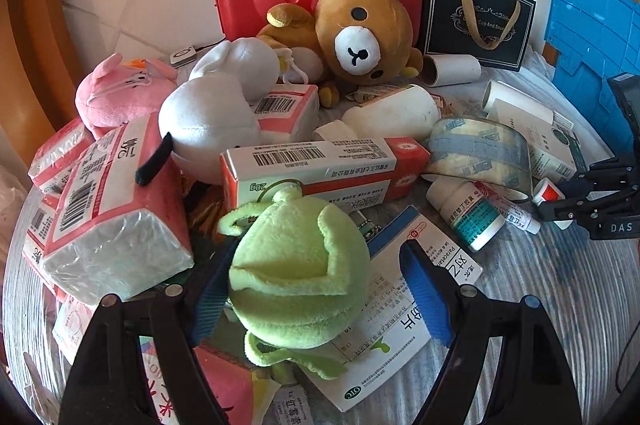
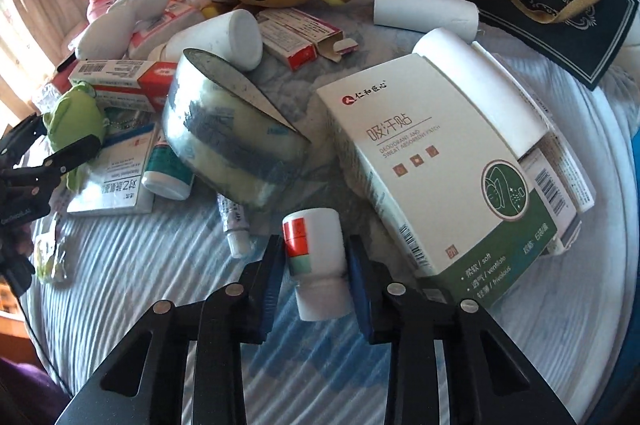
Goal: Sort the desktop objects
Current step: 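Grasp the white spray bottle with the right tool while the left grasps the green plush, then carry the bottle and green plush into the blue bin and release both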
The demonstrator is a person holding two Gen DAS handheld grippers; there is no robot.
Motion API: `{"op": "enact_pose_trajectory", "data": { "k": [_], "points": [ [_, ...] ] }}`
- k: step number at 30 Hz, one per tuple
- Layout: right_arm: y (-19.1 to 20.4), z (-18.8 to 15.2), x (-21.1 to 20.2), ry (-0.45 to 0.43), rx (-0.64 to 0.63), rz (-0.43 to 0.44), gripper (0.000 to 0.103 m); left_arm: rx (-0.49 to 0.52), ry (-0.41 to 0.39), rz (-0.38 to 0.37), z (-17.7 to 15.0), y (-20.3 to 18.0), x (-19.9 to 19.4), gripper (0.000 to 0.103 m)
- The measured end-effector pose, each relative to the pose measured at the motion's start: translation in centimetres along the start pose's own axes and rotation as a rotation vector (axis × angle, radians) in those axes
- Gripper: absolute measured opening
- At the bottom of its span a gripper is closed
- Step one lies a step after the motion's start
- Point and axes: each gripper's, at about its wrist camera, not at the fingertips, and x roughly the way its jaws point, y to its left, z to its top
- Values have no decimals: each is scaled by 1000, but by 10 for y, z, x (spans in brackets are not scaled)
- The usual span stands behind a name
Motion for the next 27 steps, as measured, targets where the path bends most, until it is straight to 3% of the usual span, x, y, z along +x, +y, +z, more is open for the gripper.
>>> {"op": "enact_pose_trajectory", "data": {
  "k": [3, 4, 5, 8, 16, 27],
  "points": [
    [-1, 0, 1, -2, 13, -10, 29, 25, 8, 25, 1, -4, 3, 79],
    [-2, 0, 1, -2, 26, -11, 27, 23, 5, 20, 1, -3, 2, 63],
    [-3, -1, 1, -3, 37, -9, 27, 10, 28, -18, 2, 0, 5, 56],
    [-2, -2, 1, 0, 47, -21, 27, -42, 28, -61, 1, 10, 0, 56],
    [-4, -11, -21, -52, 121, -15, 27, 44, -32, -80, 4, -2, -30, 54],
    [20, -22, -121, -262, 177, -76, 27, 174, -187, -107, 33, -38, -97, 54]
  ]
}}
